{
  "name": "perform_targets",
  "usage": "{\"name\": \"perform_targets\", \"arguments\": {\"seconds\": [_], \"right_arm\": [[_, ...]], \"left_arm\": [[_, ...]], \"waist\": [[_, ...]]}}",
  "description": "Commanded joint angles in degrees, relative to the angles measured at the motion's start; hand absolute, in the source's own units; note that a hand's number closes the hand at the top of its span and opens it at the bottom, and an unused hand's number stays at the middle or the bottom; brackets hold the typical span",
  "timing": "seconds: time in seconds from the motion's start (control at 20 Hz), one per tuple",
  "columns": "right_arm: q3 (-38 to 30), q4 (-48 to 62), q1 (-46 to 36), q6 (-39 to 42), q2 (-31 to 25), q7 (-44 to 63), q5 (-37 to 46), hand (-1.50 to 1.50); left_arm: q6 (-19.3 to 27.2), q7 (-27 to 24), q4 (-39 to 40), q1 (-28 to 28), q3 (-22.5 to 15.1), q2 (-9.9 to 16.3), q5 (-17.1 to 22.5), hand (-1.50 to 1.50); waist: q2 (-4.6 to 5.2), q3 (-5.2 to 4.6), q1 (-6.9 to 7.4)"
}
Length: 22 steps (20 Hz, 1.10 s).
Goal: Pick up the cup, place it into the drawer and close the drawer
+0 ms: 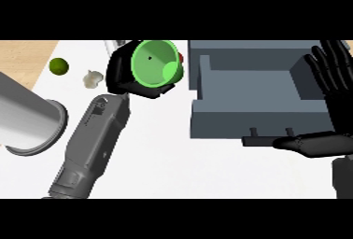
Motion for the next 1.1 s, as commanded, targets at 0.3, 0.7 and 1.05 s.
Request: {"name": "perform_targets", "arguments": {"seconds": [0.3, 0.7, 1.05], "right_arm": [[-0.45, 2.81, -0.55, -0.39, 0.32, -2.58, 1.11, -1.5], [0.79, 2.91, -2.37, 1.11, 0.18, -3.45, 0.66, -1.5], [0.33, 3.8, -5.18, 2.74, -1.15, -1.74, -1.49, -1.5]], "left_arm": [[14.08, 18.53, -2.87, -16.26, -7.98, -0.88, 2.08, 1.5], [22.25, 25.17, 15.67, -29.01, -14.34, -0.89, 7.49, 1.5], [19.12, 24.38, 25.72, -30.13, -18.29, -0.89, 9.46, 1.5]], "waist": [[0.42, -0.03, -0.96], [1.22, 0.05, -4.31], [2.23, 0.04, -6.8]]}}
